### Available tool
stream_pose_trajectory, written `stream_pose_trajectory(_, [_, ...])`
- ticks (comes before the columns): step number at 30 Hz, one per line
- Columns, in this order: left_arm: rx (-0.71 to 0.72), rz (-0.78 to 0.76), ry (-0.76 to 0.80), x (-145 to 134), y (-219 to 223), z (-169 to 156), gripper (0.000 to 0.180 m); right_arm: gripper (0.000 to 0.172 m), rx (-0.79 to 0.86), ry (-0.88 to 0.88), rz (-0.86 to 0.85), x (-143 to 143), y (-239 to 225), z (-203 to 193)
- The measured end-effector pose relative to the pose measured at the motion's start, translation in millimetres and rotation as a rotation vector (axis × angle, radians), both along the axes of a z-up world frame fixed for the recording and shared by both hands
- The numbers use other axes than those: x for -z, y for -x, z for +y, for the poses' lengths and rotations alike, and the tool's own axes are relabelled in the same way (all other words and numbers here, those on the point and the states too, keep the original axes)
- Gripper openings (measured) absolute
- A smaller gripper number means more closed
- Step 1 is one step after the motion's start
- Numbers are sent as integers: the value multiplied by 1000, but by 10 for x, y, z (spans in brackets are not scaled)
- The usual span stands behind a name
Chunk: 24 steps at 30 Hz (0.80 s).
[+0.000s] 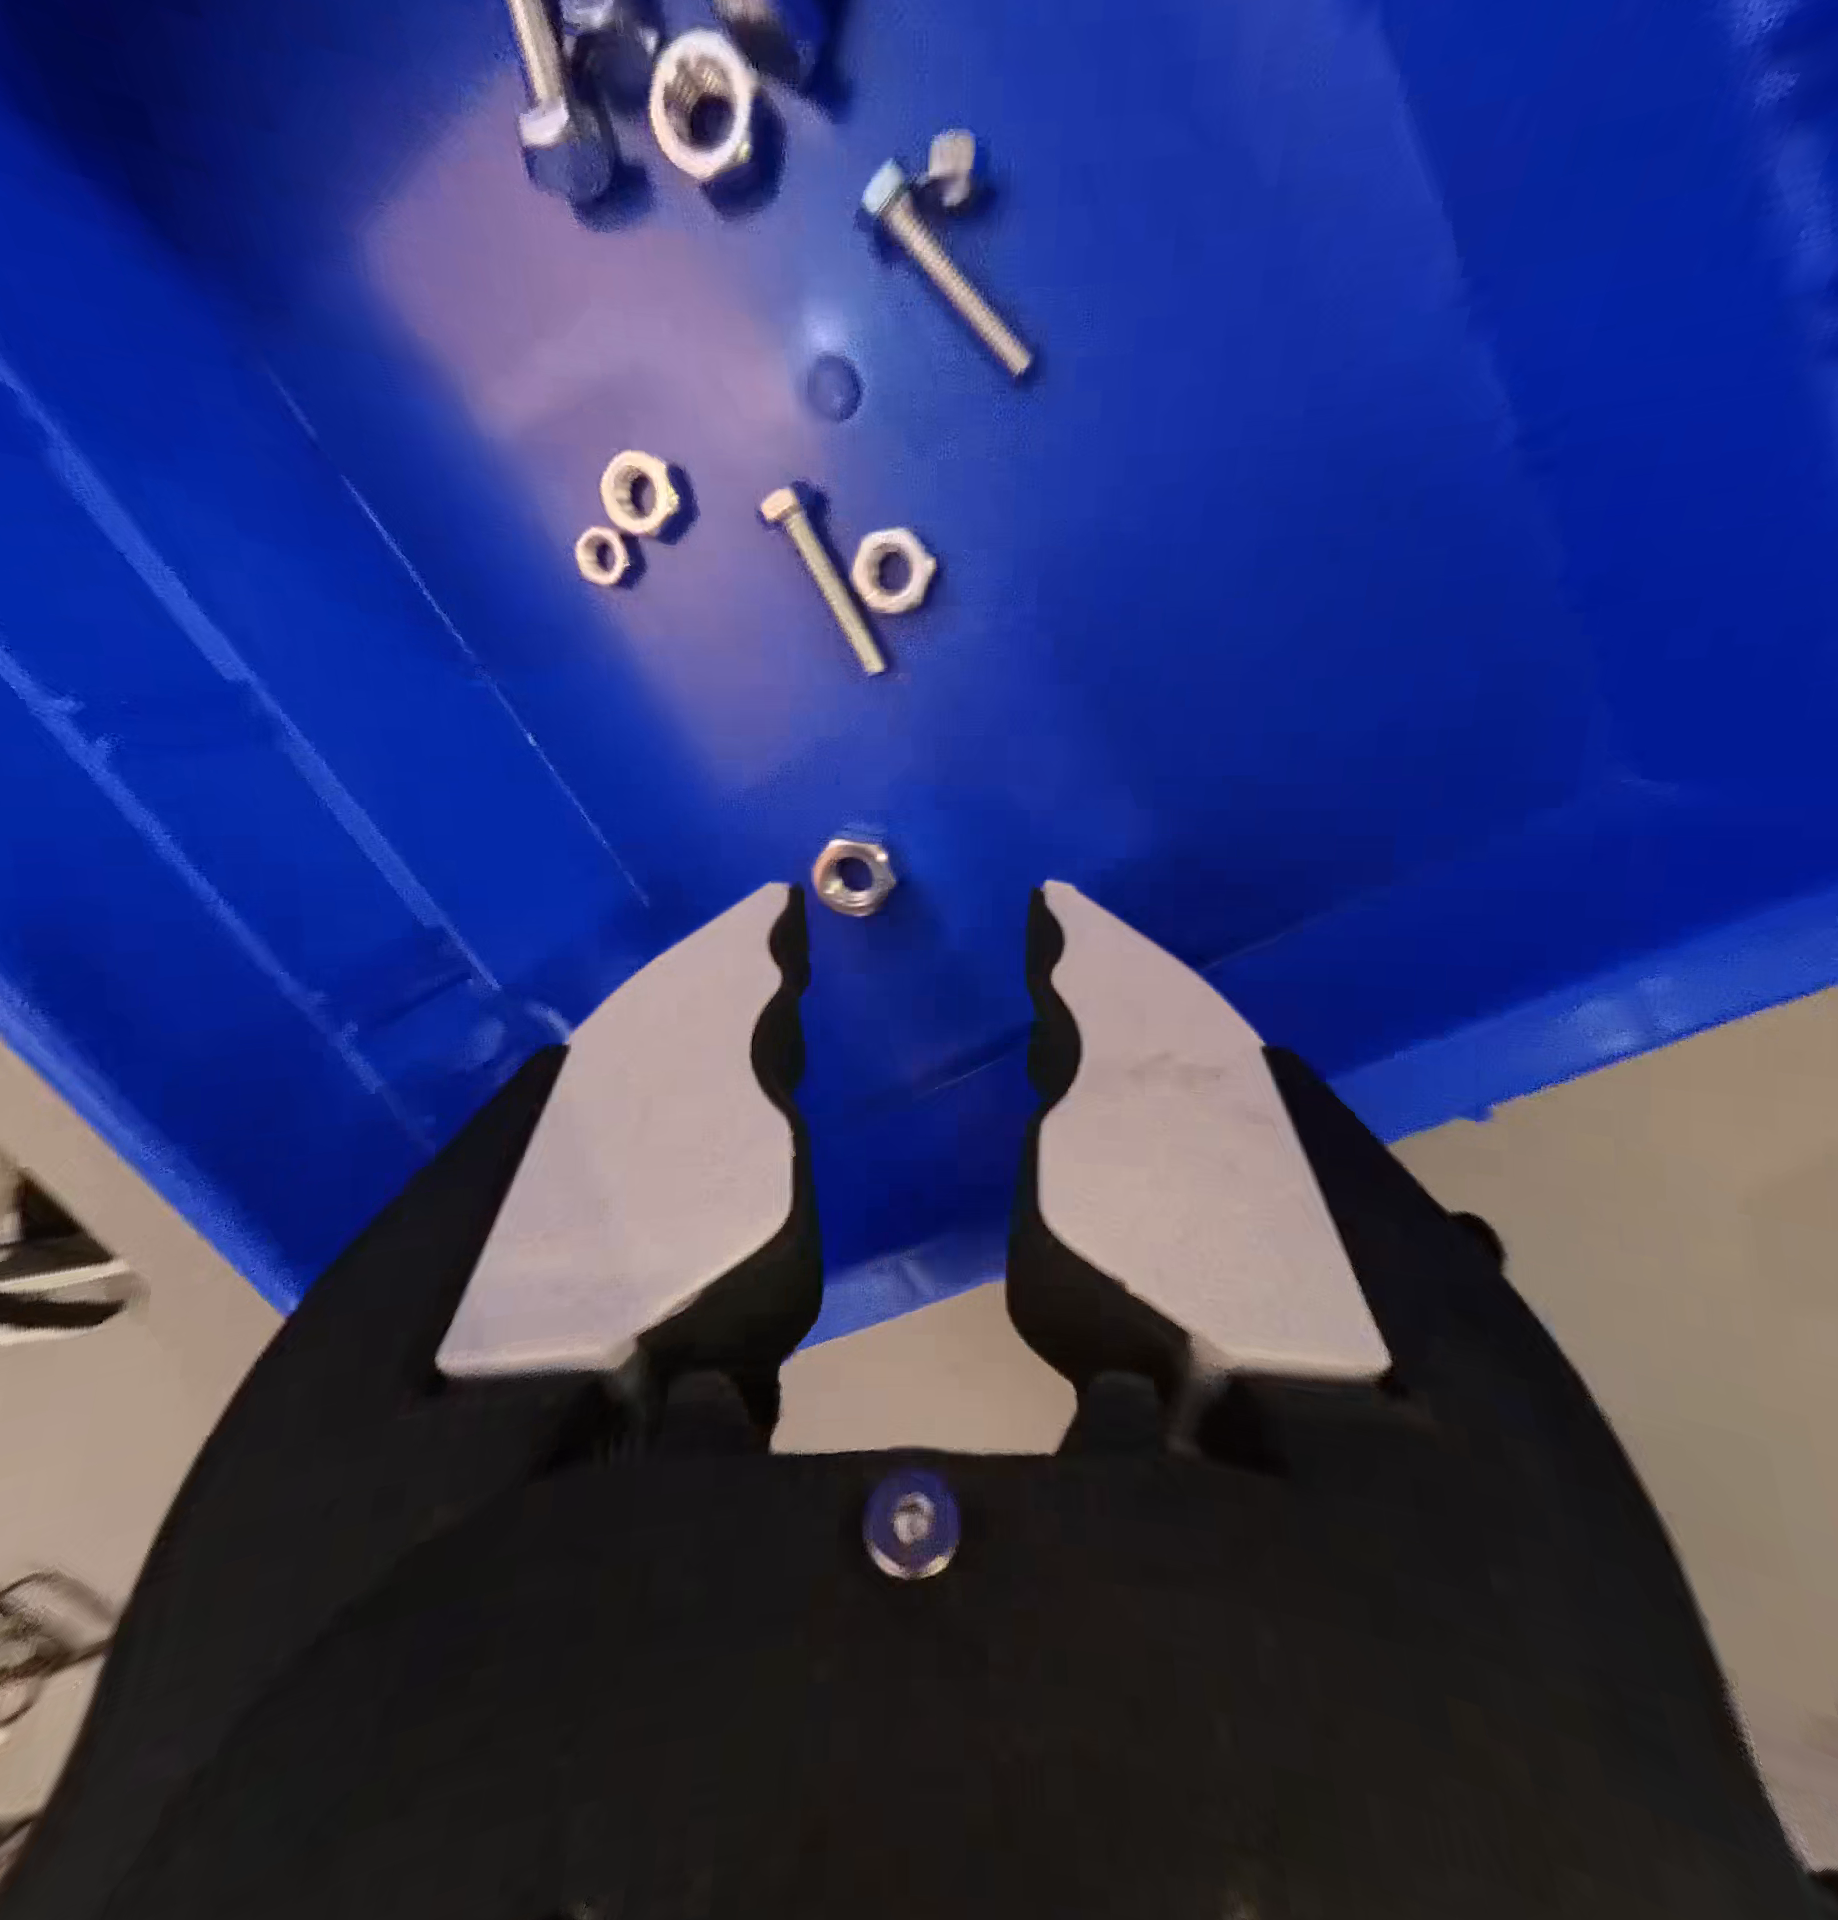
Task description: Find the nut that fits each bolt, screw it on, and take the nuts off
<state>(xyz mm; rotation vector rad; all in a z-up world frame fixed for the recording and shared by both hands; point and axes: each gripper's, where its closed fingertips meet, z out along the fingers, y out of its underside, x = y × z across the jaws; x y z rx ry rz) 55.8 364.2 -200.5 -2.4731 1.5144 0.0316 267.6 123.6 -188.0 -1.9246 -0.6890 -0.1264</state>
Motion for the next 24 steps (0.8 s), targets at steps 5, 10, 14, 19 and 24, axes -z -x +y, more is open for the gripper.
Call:
stream_pose_trajectory(5, [82,132,14,125,118,125,36,16,-26,9,-8,18,37,-16])
stream_pose_trajectory(10, [217,257,25,195,171,156,34,16,-40,18,-11,34,54,-22])
stream_pose_trajectory(14, [279,376,19,236,250,207,33,16,-47,23,-11,41,64,-27])
stream_pose_trajectory(19, [337,410,38,249,235,238,30,16,-56,28,-8,46,72,-32])
stream_pose_trajectory(24, [412,375,90,263,166,163,34,16,-62,34,-5,52,78,-36])
